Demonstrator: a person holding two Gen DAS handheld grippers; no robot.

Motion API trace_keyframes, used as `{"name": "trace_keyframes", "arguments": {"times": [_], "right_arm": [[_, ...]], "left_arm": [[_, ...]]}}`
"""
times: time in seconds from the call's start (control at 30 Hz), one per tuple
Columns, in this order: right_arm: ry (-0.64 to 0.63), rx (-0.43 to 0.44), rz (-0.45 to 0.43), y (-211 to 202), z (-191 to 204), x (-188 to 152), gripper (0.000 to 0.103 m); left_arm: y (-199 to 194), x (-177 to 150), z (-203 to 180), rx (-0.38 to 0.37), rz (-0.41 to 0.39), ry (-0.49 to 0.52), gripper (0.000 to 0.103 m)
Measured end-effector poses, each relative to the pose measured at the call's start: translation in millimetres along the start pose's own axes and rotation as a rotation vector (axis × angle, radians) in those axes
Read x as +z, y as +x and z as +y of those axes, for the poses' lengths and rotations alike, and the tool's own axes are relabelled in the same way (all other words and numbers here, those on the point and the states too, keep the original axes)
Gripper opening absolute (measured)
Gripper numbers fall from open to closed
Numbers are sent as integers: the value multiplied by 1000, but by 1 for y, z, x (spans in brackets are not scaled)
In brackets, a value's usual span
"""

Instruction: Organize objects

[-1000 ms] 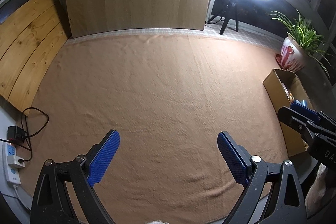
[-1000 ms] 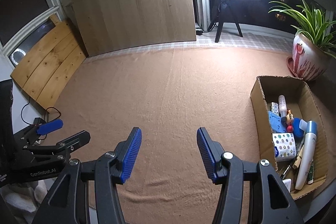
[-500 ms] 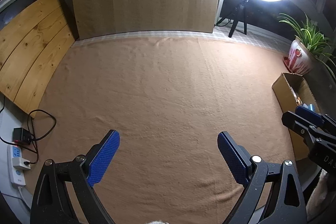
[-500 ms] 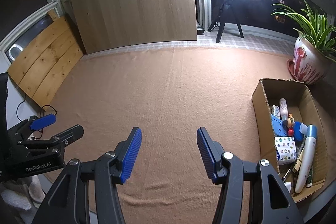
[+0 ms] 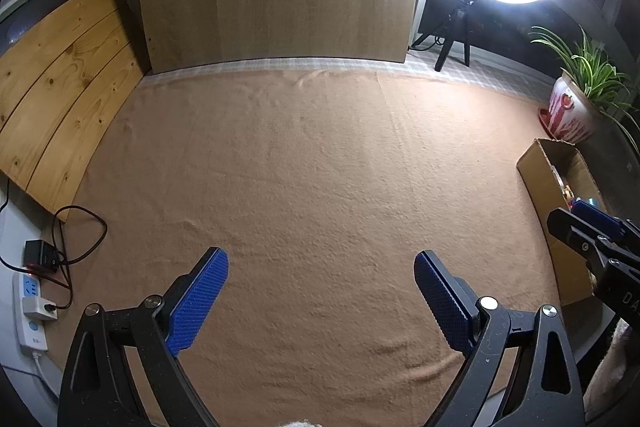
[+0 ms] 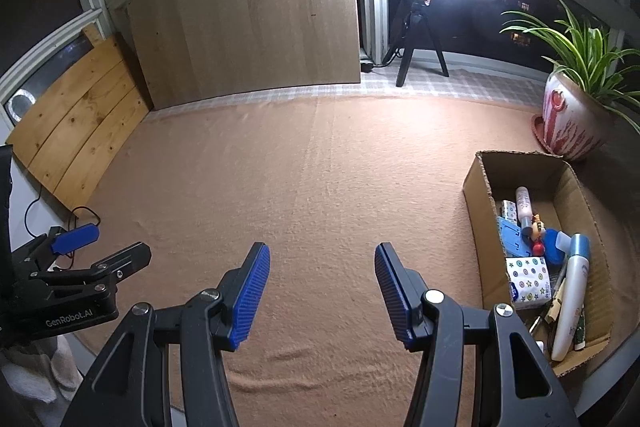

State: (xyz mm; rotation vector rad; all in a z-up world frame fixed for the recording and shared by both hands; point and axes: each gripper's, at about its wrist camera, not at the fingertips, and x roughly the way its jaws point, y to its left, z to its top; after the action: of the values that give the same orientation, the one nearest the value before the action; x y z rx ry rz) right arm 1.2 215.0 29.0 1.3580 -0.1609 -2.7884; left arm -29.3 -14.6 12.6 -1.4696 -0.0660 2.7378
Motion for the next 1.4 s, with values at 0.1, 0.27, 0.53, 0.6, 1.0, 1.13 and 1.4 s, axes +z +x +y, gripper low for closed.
{"name": "trace_keyframes", "arguments": {"times": [0.1, 0.27, 0.53, 0.6, 1.0, 1.13, 1.4], "right_arm": [[5, -5, -4, -3, -2, -1, 51], [6, -19, -16, -7, -4, -2, 51], [9, -61, -56, -13, -4, -1, 51], [9, -72, -72, -16, -4, 0, 51], [7, -75, -80, -20, -5, 0, 51], [9, -74, -80, -21, -6, -2, 51], [9, -67, -72, -22, -4, -5, 51]], "left_arm": [[-1, -2, -2, -3, 0, 3, 96], [-2, -3, -4, -8, -1, 6, 96], [-3, -3, -5, -9, -3, 6, 96], [-4, -3, -5, -5, -8, 5, 96], [-14, -2, -2, -8, -30, 7, 96], [-15, -2, -2, -12, -29, 7, 96], [-15, -6, -5, -11, -18, 14, 96]]}}
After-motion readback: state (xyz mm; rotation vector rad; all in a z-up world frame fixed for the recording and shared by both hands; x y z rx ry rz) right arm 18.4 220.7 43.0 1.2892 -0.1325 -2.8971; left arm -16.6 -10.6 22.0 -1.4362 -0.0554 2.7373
